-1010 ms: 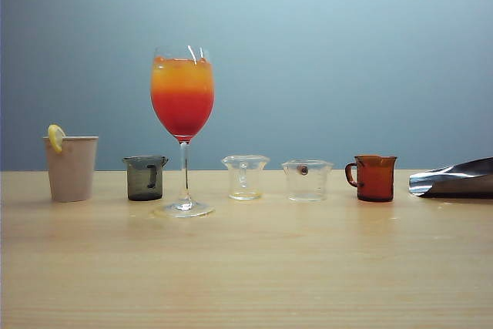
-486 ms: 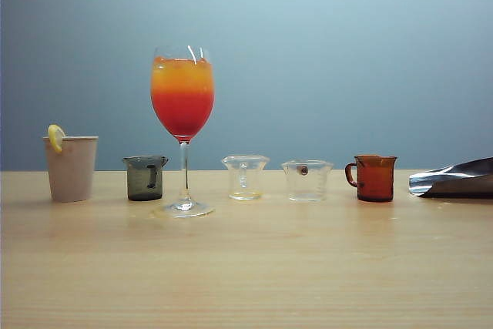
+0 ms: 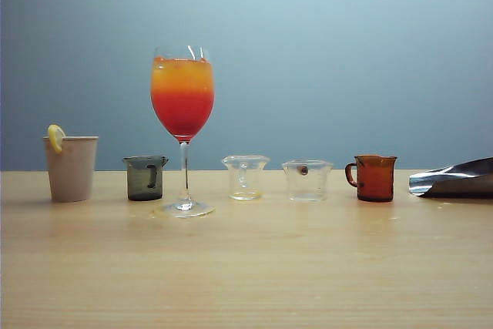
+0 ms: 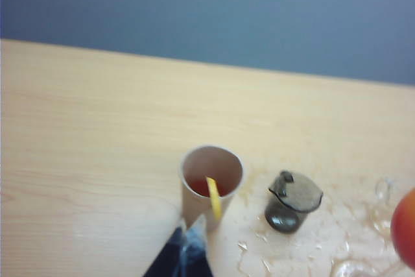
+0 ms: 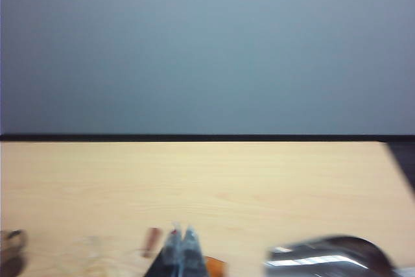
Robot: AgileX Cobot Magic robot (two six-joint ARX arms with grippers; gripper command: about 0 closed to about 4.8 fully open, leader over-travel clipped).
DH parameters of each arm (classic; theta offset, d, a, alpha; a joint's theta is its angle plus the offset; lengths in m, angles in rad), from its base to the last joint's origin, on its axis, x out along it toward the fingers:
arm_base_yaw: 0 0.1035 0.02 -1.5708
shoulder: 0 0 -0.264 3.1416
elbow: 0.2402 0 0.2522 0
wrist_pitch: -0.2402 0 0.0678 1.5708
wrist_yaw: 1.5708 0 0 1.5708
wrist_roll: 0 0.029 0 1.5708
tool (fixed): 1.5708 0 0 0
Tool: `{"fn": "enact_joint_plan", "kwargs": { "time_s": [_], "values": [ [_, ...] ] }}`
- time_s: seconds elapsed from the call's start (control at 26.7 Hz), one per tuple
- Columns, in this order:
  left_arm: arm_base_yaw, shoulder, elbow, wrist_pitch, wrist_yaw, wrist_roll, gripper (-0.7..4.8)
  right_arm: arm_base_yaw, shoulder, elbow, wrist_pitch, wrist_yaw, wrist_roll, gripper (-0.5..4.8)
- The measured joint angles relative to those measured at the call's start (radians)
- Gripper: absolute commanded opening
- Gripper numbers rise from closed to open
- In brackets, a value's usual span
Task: Pick up the lemon slice from the paper cup on the left and carefully insert it into the rim of the goblet.
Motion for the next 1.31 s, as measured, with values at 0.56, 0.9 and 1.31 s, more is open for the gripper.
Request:
{"fn": "enact_joint_plan", "kwargs": {
  "time_s": [0.56,0.9,1.31],
  "values": [
    [-0.076,0.412,0.065,0.105,0.022,0.135,-0.06,0.493,0.468,0.331,-0.095,-0.01,-0.031,-0.04],
    [-0.076,0.56,0.065,0.239,0.022,0.142,0.02,0.62,0.557,0.372,-0.092,-0.026,-0.037,-0.04],
    [-0.076,0.636,0.065,0.329,0.048,0.143,4.37,0.621,0.579,0.373,-0.085,-0.023,-0.06,-0.04]
  ]
}}
